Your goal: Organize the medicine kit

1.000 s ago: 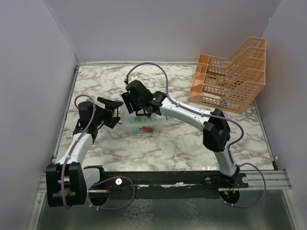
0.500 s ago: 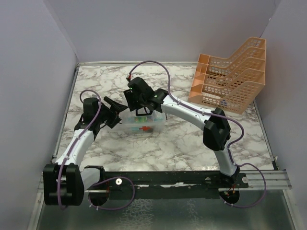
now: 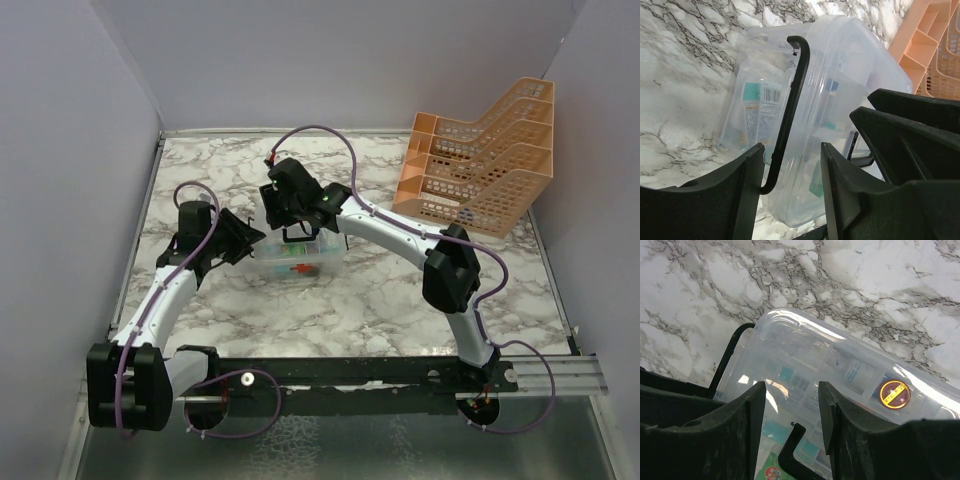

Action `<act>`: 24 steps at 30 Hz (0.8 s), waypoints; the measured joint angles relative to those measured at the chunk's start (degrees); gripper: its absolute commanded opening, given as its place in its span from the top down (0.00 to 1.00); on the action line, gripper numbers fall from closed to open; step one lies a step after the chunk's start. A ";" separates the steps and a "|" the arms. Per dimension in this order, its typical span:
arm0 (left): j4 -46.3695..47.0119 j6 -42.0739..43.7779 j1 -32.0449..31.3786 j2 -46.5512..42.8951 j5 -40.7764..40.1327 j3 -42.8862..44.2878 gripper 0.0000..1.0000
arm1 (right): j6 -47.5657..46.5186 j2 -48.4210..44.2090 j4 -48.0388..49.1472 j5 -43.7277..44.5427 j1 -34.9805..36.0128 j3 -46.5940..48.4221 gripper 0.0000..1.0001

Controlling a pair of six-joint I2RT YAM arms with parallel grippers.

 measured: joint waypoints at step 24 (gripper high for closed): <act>-6.73 6.88 -3.63 1.62 -7.54 4.98 0.44 | 1.16 0.07 0.50 -0.59 -0.04 -0.04 0.51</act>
